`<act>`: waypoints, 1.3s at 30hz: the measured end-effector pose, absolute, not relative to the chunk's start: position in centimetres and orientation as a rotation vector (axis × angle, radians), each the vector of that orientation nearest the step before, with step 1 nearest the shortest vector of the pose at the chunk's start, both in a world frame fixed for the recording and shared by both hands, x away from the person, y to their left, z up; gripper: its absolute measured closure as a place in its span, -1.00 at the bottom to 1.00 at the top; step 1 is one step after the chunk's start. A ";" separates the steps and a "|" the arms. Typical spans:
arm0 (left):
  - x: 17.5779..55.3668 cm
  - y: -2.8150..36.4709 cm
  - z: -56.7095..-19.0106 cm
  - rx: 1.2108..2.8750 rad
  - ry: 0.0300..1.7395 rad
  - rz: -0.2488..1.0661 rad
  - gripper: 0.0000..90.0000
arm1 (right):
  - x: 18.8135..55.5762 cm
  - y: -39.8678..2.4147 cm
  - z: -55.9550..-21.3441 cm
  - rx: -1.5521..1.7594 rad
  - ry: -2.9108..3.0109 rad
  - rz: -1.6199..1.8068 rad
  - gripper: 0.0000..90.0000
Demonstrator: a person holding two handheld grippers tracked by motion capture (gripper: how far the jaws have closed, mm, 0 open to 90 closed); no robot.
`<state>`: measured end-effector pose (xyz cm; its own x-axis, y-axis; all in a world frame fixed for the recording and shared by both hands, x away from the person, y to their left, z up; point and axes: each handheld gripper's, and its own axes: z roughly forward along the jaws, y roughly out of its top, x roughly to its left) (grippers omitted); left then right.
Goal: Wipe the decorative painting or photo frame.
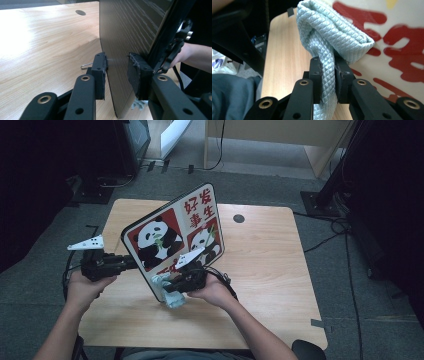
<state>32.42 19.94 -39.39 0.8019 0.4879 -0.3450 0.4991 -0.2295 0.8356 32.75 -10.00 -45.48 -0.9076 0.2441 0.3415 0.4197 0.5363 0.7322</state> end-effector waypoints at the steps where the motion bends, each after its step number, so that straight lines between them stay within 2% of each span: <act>1: 32.4 20.0 -39.4 1.868 0.749 -0.011 0.50 | 32.7 -10.0 -45.2 -0.566 -2.571 -1.312 0.75; 14: 32.6 20.1 -39.9 1.864 0.756 0.020 0.32 | 32.5 -9.8 -40.8 -0.538 -2.567 -1.389 0.75; 22: 32.7 20.2 -40.1 1.862 0.755 0.026 0.26 | 33.1 -8.7 -36.2 -0.507 -2.568 -1.469 0.75; 32: 32.8 20.3 -40.2 1.860 0.758 0.024 0.23 | 33.8 -6.2 -30.1 -0.409 -2.590 -1.562 0.74; 39: 32.7 20.3 -40.2 1.857 0.755 0.022 0.23 | 34.2 -4.8 -28.0 -0.385 -2.601 -1.612 0.75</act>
